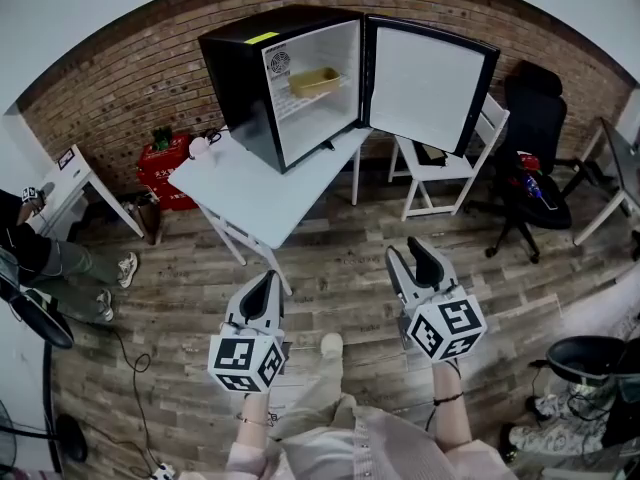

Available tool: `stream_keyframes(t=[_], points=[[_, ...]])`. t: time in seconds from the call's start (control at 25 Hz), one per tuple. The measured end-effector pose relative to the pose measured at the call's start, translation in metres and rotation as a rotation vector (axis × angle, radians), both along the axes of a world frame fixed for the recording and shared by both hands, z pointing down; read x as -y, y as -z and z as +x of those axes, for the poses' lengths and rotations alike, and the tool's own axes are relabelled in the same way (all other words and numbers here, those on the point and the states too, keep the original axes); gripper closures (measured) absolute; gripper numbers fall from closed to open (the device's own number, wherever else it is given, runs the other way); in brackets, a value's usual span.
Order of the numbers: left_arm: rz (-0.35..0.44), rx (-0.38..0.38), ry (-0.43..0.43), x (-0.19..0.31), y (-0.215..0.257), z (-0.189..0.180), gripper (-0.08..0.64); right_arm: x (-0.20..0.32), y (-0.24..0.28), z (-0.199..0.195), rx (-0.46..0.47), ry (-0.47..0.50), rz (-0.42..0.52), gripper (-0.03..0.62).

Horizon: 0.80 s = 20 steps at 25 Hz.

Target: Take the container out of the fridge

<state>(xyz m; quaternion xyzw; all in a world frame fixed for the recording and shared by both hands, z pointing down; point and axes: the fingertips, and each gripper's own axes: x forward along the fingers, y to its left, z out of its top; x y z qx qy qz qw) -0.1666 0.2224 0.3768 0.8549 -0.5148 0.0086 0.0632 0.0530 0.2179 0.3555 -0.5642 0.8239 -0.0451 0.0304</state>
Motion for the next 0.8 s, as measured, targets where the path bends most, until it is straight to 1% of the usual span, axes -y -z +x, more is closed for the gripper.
stream_keyframes(t=[0.24,0.36,0.56,0.8], points=[[-0.015,-0.004,-0.009,0.041,-0.007,0.011,0.566,0.043,-0.004,0.006,-0.033,-0.005,-0.005,0.439],[-0.030,-0.008,-0.006,0.072,-0.015,0.017,0.566,0.074,-0.013,0.007,-0.040,0.008,-0.023,0.439],[-0.049,-0.009,-0.015,0.123,-0.021,0.025,0.566,0.128,-0.018,0.008,-0.020,0.015,-0.044,0.439],[-0.076,-0.006,-0.023,0.182,-0.027,0.029,0.566,0.191,-0.023,0.004,-0.038,0.021,-0.058,0.439]])
